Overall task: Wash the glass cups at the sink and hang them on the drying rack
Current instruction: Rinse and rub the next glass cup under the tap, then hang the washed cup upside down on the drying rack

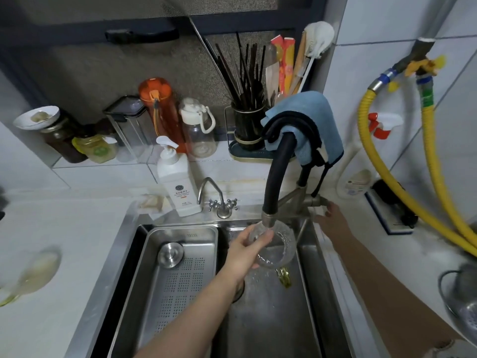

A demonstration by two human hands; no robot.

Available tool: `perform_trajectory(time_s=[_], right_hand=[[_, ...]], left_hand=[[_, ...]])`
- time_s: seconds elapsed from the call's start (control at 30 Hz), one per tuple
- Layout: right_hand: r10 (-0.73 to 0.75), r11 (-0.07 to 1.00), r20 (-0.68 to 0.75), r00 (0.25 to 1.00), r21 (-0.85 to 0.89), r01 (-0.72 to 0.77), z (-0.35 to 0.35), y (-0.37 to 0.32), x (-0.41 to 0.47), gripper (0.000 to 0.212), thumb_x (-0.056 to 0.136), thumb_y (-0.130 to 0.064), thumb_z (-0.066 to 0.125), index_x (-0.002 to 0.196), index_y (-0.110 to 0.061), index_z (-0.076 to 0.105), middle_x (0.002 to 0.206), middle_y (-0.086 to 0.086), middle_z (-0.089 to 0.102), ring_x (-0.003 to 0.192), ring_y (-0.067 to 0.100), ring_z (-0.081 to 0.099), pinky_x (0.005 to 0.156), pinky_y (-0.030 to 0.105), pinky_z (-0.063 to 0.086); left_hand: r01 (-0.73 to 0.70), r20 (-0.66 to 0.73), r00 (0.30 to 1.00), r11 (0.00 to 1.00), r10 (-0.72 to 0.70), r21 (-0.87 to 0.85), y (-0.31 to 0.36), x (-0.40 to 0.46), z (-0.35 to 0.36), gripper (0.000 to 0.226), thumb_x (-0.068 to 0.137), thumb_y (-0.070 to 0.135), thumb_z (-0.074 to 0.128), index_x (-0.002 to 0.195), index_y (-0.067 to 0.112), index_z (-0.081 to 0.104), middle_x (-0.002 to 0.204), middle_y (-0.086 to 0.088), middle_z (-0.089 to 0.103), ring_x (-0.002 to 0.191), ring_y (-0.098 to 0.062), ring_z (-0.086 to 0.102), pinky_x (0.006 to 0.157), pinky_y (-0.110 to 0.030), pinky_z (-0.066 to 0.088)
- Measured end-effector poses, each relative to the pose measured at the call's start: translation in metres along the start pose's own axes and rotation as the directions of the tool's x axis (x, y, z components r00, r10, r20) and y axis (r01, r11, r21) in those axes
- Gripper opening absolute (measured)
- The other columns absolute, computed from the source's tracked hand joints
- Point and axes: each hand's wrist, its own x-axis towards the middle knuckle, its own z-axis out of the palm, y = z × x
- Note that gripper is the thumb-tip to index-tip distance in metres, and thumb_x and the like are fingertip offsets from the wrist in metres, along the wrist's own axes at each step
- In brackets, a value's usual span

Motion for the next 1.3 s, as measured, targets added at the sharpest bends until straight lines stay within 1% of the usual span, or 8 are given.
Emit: perform_trajectory(time_s=[0.17,0.4,0.63,0.77,0.83,0.93,1.1,1.3], right_hand=[[0.042,0.996,0.201,0.979,0.074,-0.058,0.023,-0.004,-0.057,0.042,0.088,-0.015,0.064,0.128,-0.008,0.052,0.125,0.020,0.058,0.114,0.038,0.058,0.100,0.050,0.047],[0.012,0.960,0.394,0.919,0.252,-0.121,0.050,-0.013,-0.149,0.039,0.086,-0.037,0.066,0.121,-0.021,0.061,0.116,-0.001,0.066,0.106,0.019,0.064,0.093,0.041,0.053],[-0.074,0.970,0.215,0.974,0.244,0.020,0.070,-0.004,-0.196,0.023,0.086,-0.033,0.069,0.107,-0.026,0.070,0.111,0.001,0.070,0.101,0.019,0.069,0.087,0.038,0.057],[-0.100,0.962,0.111,0.989,0.266,0.068,0.079,0.001,-0.217,0.022,0.087,-0.029,0.069,0.108,-0.022,0.070,0.104,0.000,0.073,0.099,0.019,0.069,0.076,0.028,0.052],[-0.068,0.950,0.052,0.996,0.310,0.048,0.079,0.005,-0.227,0.032,0.078,-0.035,0.072,0.107,-0.022,0.070,0.104,0.002,0.073,0.101,0.022,0.068,0.082,0.037,0.055],[-0.050,0.935,0.028,0.998,0.353,0.037,0.076,0.016,-0.240,0.030,0.077,-0.036,0.074,0.104,-0.024,0.070,0.104,0.002,0.073,0.099,0.024,0.067,0.087,0.044,0.055],[-0.074,0.909,0.050,0.996,0.414,0.047,0.073,0.021,-0.255,0.017,0.086,-0.014,0.069,0.101,-0.021,0.070,0.095,0.005,0.072,0.075,0.011,0.064,0.060,0.020,0.048],[-0.171,0.941,0.123,0.977,0.314,0.125,0.070,0.013,-0.259,0.015,0.084,-0.024,0.071,0.097,-0.018,0.067,0.095,0.004,0.072,0.094,0.028,0.068,0.083,0.037,0.052]], left_hand=[[0.024,0.009,1.000,1.000,-0.024,-0.006,-0.008,-0.007,-0.009,0.042,0.079,0.037,0.076,0.117,0.034,0.060,0.101,0.009,0.070,0.073,-0.008,0.070,0.077,-0.037,0.059],[0.057,-0.047,0.997,0.998,-0.059,-0.030,-0.015,-0.030,-0.030,0.044,0.079,0.033,0.078,0.115,0.024,0.055,0.103,0.004,0.065,0.084,-0.017,0.071,0.061,-0.037,0.061],[-0.022,-0.004,1.000,0.998,0.022,-0.058,-0.022,-0.053,-0.047,0.027,0.080,0.020,0.078,0.100,0.012,0.063,0.097,-0.013,0.069,0.095,-0.033,0.067,0.083,-0.047,0.057],[0.001,0.052,0.999,0.997,0.003,-0.083,-0.034,-0.062,-0.055,0.078,0.056,0.046,0.087,0.122,0.013,0.062,0.117,-0.016,0.068,0.106,-0.033,0.066,0.088,-0.046,0.057],[-0.002,0.038,0.999,0.997,0.005,-0.077,-0.034,-0.072,-0.057,0.071,0.066,0.037,0.085,0.126,0.013,0.056,0.119,-0.011,0.066,0.106,-0.027,0.066,0.092,-0.049,0.054],[0.011,0.091,0.996,0.997,-0.004,-0.074,-0.039,-0.084,-0.061,0.036,0.087,0.014,0.069,0.121,0.013,0.056,0.107,-0.001,0.065,0.093,-0.014,0.064,0.083,-0.040,0.056],[-0.007,0.101,0.995,1.000,0.009,-0.018,-0.045,-0.102,-0.066,0.032,0.092,0.019,0.064,0.124,0.021,0.060,0.104,-0.004,0.066,0.081,-0.013,0.064,0.059,-0.027,0.055],[-0.040,-0.037,0.999,0.990,0.036,-0.137,-0.049,-0.122,-0.060,0.038,0.091,0.015,0.065,0.128,0.016,0.057,0.104,-0.007,0.070,0.083,-0.017,0.070,0.070,-0.035,0.061]])
